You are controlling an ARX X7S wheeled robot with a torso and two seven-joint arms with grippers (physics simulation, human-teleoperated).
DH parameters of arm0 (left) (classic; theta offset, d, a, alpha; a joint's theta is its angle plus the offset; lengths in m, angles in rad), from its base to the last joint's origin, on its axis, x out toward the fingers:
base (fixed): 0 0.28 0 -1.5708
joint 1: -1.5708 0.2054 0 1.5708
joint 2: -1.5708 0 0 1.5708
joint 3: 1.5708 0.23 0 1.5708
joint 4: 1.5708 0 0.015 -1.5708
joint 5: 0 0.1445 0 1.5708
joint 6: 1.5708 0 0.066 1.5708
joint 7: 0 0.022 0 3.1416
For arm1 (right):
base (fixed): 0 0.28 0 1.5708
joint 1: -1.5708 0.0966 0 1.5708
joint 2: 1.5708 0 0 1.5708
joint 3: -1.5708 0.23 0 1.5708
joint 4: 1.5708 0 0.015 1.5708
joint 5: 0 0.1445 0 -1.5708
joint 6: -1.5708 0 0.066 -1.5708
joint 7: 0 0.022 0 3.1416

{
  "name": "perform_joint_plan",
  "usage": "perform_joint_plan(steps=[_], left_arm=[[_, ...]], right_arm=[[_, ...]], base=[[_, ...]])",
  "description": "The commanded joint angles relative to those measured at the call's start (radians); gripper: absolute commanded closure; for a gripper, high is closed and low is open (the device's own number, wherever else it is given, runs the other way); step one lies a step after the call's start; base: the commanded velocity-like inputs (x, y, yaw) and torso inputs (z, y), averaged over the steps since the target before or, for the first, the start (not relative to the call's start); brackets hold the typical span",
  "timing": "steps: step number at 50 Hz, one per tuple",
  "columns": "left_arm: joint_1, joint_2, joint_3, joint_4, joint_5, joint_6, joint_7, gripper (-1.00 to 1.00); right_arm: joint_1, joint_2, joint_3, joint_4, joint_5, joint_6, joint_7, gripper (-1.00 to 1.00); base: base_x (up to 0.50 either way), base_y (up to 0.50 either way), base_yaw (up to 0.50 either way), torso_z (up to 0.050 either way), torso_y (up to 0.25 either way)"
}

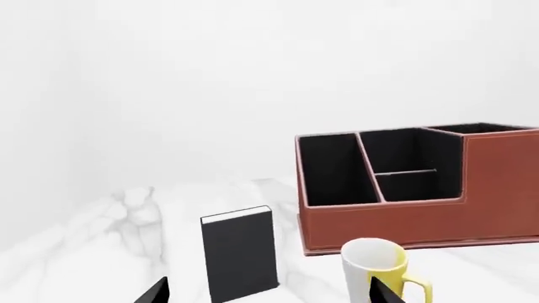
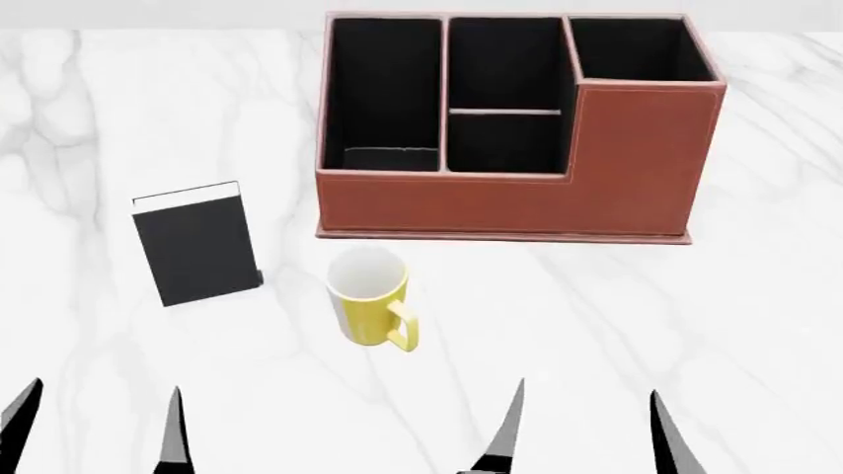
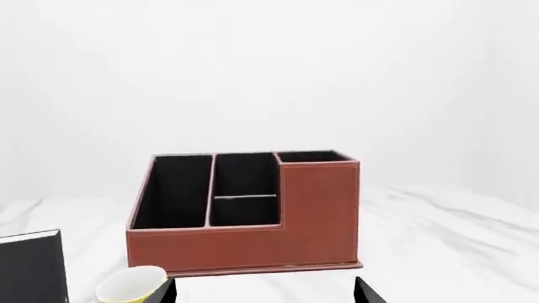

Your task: Pick up the yellow and white mug and place it to the right of the caddy.

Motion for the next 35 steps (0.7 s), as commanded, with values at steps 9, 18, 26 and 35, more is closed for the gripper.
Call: perform_joint_plan(steps=[9,18,26,35], left_arm=[[-0.108,-0.004,0.021,0.404,0.006,-0.294,-0.029,-1.00],[-0.264,0.015,0.059,0.524,0.043,-0.460,-0.056,-1.00],[-0.381,0.007,0.106,0.623,0.107,-0.595,-0.087,-1.00],[-0.395,0.158,-0.046,0.686,0.317,-0.622,0.120,-1.00]], right_arm=[[0.144,0.009,-0.011,-0.419,0.038,0.316,0.073,-1.00],[0.253,0.009,0.023,-0.566,0.080,0.481,0.126,-1.00],[0.315,0.085,-0.015,-0.660,0.138,0.573,0.232,-1.00],[0.604,0.769,-0.461,-0.660,0.586,0.165,1.006,-1.00]], base=[[0.00,0.00,0.00,0.000,0.000],[0.00,0.00,0.00,0.000,0.000],[0.00,0.00,0.00,0.000,0.000],[0.00,0.00,0.00,0.000,0.000]])
